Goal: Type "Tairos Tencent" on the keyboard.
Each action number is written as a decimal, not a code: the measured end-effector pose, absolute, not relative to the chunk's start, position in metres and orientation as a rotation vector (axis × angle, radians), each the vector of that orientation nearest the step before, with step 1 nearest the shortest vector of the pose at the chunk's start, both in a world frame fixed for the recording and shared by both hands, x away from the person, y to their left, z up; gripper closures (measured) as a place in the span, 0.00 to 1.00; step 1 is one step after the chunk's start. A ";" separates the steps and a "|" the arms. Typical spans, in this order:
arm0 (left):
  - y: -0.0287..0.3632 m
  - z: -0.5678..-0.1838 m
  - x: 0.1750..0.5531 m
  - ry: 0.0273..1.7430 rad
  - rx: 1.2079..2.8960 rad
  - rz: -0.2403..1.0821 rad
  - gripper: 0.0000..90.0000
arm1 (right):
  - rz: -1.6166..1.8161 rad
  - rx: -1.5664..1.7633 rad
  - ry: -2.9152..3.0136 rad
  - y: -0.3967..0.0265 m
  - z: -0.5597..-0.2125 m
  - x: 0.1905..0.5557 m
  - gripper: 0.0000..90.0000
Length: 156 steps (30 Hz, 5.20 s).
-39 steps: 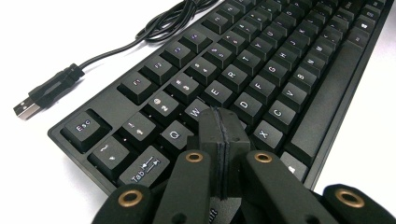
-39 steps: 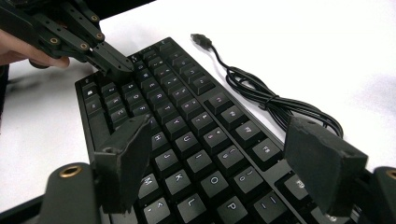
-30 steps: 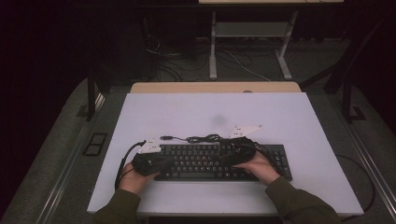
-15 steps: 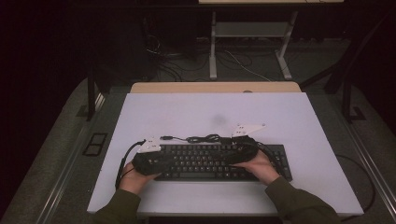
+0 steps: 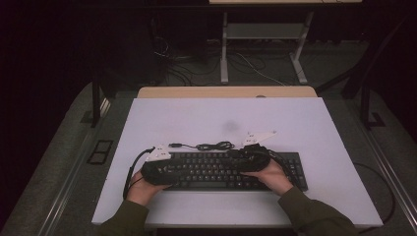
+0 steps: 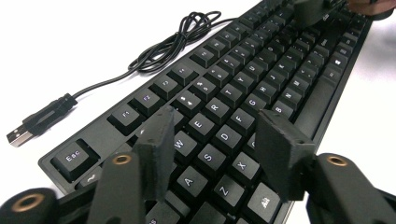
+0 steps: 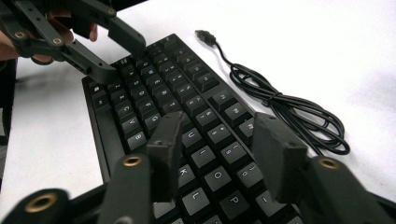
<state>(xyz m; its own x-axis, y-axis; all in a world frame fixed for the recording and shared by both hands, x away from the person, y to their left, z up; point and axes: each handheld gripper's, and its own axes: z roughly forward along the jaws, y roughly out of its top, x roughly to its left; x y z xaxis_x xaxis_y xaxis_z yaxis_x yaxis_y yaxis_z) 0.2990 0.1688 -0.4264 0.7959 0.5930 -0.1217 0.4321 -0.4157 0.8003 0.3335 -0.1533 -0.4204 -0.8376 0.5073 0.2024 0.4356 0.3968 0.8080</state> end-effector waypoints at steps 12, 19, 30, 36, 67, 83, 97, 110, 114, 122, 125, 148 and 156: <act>0.166 -0.427 0.300 0.772 2.054 0.210 0.39 | 1.421 0.855 2.615 -0.148 -0.424 0.334 0.82; 0.165 -0.427 0.299 0.773 2.047 0.209 0.36 | 1.404 0.837 2.636 -0.141 -0.424 0.336 0.91; 0.164 -0.428 0.300 0.773 2.052 0.212 0.32 | 1.362 0.828 2.663 -0.135 -0.425 0.338 0.99; 0.163 -0.429 0.300 0.775 2.051 0.210 0.31 | 1.328 0.828 2.682 -0.134 -0.428 0.339 0.99; 0.163 -0.429 0.300 0.775 2.051 0.219 0.30 | 1.217 0.853 2.725 -0.125 -0.435 0.340 0.99; 0.164 -0.429 0.300 0.773 2.052 0.220 0.30 | 1.241 0.868 2.711 -0.130 -0.432 0.341 0.99; 0.164 -0.429 0.300 0.773 2.052 0.219 0.31 | 1.362 0.853 2.682 -0.136 -0.427 0.341 0.76; 0.163 -0.429 0.301 0.783 2.049 0.214 0.42 | 1.415 0.830 2.648 -0.140 -0.425 0.339 0.42; 0.162 -0.429 0.301 0.779 2.051 0.213 0.50 | 1.423 0.817 2.632 -0.140 -0.424 0.338 0.38; 0.159 -0.428 0.301 0.766 2.055 0.208 0.71 | 1.420 0.828 2.620 -0.141 -0.425 0.336 0.34; 0.157 -0.428 0.303 0.767 2.058 0.195 0.79 | 1.423 0.835 2.617 -0.142 -0.425 0.336 0.33; 0.145 -0.433 0.318 0.764 2.105 0.170 0.99 | 1.399 0.844 2.609 -0.144 -0.428 0.337 0.31; 0.142 -0.433 0.323 0.779 2.099 0.182 0.99 | 1.398 0.848 2.605 -0.143 -0.428 0.337 0.31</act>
<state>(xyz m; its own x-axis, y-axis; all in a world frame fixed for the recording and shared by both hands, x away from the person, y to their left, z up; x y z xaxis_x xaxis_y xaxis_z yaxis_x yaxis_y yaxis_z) 0.3234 0.1419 -0.4335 0.7940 0.5897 -0.1477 0.4634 -0.4299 0.7749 0.3369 -0.1432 -0.4283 -0.8459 0.4964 0.1952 0.4370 0.4351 0.7872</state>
